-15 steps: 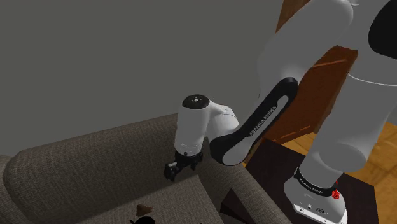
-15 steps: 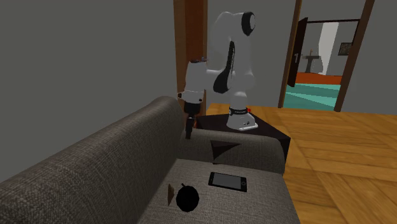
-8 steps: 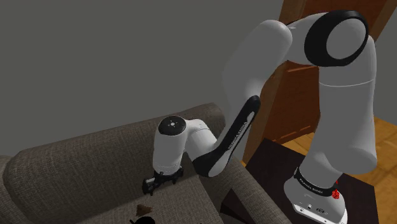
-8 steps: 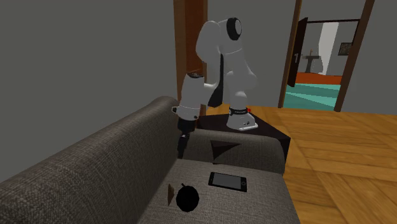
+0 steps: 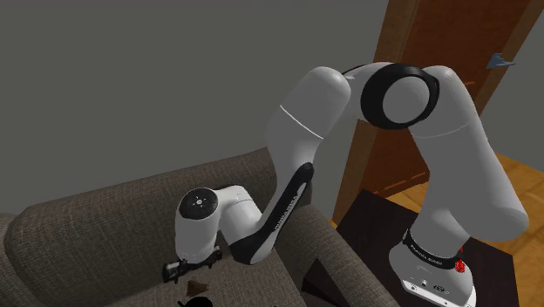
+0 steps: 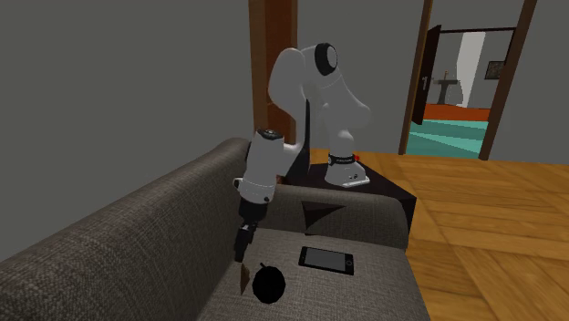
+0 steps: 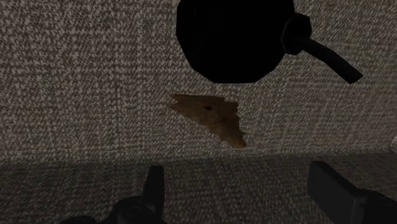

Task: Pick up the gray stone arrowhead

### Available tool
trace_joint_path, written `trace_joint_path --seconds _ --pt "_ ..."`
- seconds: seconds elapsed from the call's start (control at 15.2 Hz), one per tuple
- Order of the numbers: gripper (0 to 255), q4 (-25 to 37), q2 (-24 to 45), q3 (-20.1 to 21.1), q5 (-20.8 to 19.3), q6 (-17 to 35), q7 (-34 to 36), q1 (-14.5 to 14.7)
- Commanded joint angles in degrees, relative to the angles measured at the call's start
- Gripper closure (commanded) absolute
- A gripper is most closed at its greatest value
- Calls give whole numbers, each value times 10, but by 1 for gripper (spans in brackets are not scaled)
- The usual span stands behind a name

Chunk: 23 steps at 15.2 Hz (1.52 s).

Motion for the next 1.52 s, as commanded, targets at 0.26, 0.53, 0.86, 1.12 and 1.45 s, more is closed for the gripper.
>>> trace_joint_path --seconds 0.26,0.53,0.86,1.12,1.45 --pt "0 35 45 -24 -21 14 24 25" --pt "0 43 62 -34 -30 23 33 33" --pt "255 44 62 -34 -30 23 33 33" --pt "255 44 62 -34 -30 23 33 33" --pt "255 31 36 -18 -16 8 19 21"
